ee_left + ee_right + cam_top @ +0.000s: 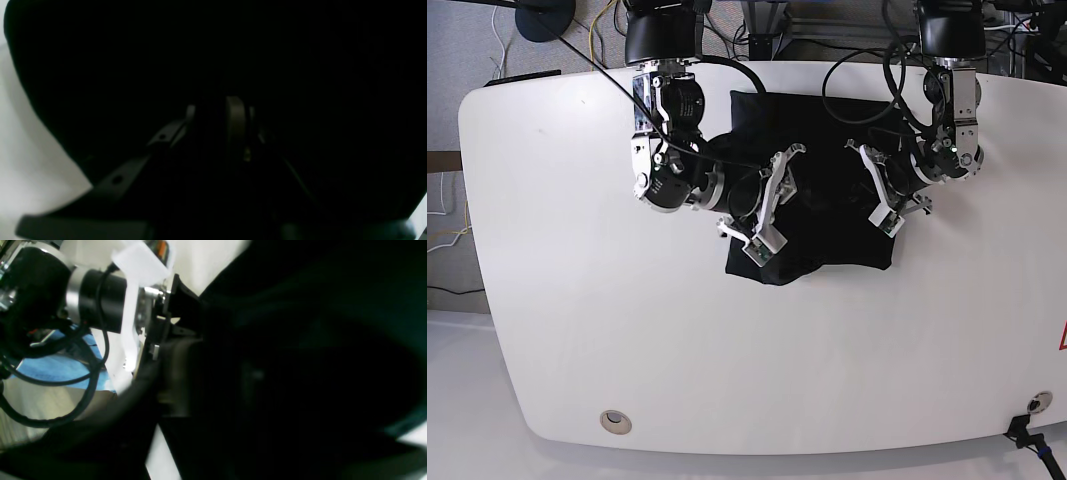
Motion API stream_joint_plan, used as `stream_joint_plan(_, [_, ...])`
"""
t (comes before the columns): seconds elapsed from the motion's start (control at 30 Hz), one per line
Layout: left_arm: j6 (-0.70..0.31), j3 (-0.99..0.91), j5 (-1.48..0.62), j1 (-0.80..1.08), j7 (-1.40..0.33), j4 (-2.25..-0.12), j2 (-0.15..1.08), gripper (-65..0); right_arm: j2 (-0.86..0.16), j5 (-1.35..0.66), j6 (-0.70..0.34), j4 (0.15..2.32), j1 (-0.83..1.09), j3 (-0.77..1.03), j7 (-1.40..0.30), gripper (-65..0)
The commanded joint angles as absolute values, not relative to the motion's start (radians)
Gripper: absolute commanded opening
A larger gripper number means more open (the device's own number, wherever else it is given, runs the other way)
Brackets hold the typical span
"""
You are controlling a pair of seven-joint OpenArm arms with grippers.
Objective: Fold the T-shirt properly
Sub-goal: 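Fold the held end over toward the left gripper with the right gripper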
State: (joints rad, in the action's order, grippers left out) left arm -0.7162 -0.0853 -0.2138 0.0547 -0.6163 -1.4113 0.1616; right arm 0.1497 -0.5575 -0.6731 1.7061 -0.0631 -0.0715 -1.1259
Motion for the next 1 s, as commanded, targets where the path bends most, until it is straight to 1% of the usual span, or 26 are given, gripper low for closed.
stream_joint_plan(0.0, [-0.698, -0.084, -0.133, 0.059, -0.713, -1.403, 0.170, -55.3, 0.157, -0.585, -0.677, 1.722, -0.081, -0.088, -1.098, -28.9])
stream_joint_plan(0.07, [-0.698, -0.084, -0.133, 0.058, -0.713, -1.403, 0.170, -55.3, 0.157, -0.581, -0.670, 1.721, -0.099, -0.150, -1.098, -18.6])
stream_joint_plan(0.1, [-0.698, -0.084, -0.133, 0.058, -0.713, -1.403, 0.170, -55.3, 0.157, -0.581, -0.656, 1.724, -0.107, -0.182, -1.098, -15.1])
stream_joint_plan(0.13, [-0.698, -0.084, -0.133, 0.058, -0.713, -1.403, 0.170, -55.3, 0.157, -0.581, -0.639, 1.727, -0.108, -0.208, -1.098, -13.8])
stream_joint_plan(0.23, [-0.698, -0.084, -0.133, 0.056, -0.713, -1.405, 0.170, -55.3, 0.157, -0.579, -0.622, 1.762, -0.145, -0.216, -1.102, -13.8])
stream_joint_plan(0.3, [-0.698, -0.085, -0.134, 0.039, -0.713, -1.405, 0.170, -55.3, 0.151, -0.570, -0.627, 1.796, -0.174, -0.166, -1.104, -13.8])
stream_joint_plan(0.37, [-0.698, -0.087, -0.134, 0.036, -0.713, -1.406, 0.174, -55.3, 0.122, -0.533, -0.630, 1.807, -0.219, -0.113, -1.122, -13.8])
stream_joint_plan(0.47, [-0.698, -0.087, -0.134, 0.036, -0.711, -1.474, 0.176, -55.3, 0.016, -0.440, -0.630, 1.807, -0.278, -0.053, -1.125, -13.8])
stream_joint_plan(0.57, [-0.698, -0.088, -0.134, 0.036, -0.713, -1.537, 0.176, -55.3, -0.088, -0.349, -0.630, 1.810, -0.283, -0.039, -1.106, -14.0])
stream_joint_plan(0.6, [-0.698, -0.085, -0.134, 0.038, -0.713, -1.543, 0.174, -55.3, -0.117, -0.329, -0.630, 1.810, -0.271, -0.039, -1.101, -14.2])
stream_joint_plan(0.63, [-0.698, -0.085, -0.134, 0.038, -0.714, -1.543, 0.174, -55.3, -0.151, -0.306, -0.630, 1.811, -0.251, -0.039, -1.096, -15.8])
stream_joint_plan(0.7, [-0.698, -0.085, -0.134, 0.036, -0.736, -1.540, 0.171, -55.3, -0.197, -0.275, -0.630, 1.811, -0.213, -0.039, -1.089, -21.6])
stream_joint_plan(0.77, [-0.698, -0.085, -0.134, 0.036, -0.746, -1.541, 0.171, -55.3, -0.220, -0.265, -0.630, 1.828, -0.157, -0.039, -1.073, -28.9])
stream_joint_plan(0.83, [-0.698, -0.085, -0.134, 0.036, -0.746, -1.540, 0.171, -55.3, -0.220, -0.255, -0.630, 1.877, -0.096, -0.039, -1.073, -34.1])
stream_joint_plan(0.87, [-0.698, -0.085, -0.134, 0.036, -0.746, -1.540, 0.171, -55.3, -0.217, -0.254, -0.630, 1.900, -0.064, -0.041, -1.073, -35.5])
stream_joint_plan(0.97, [-0.698, -0.085, -0.134, 0.036, -0.746, -1.537, 0.170, -55.3, -0.166, -0.254, -0.630, 1.939, 0.008, -0.044, -1.073, -35.8])
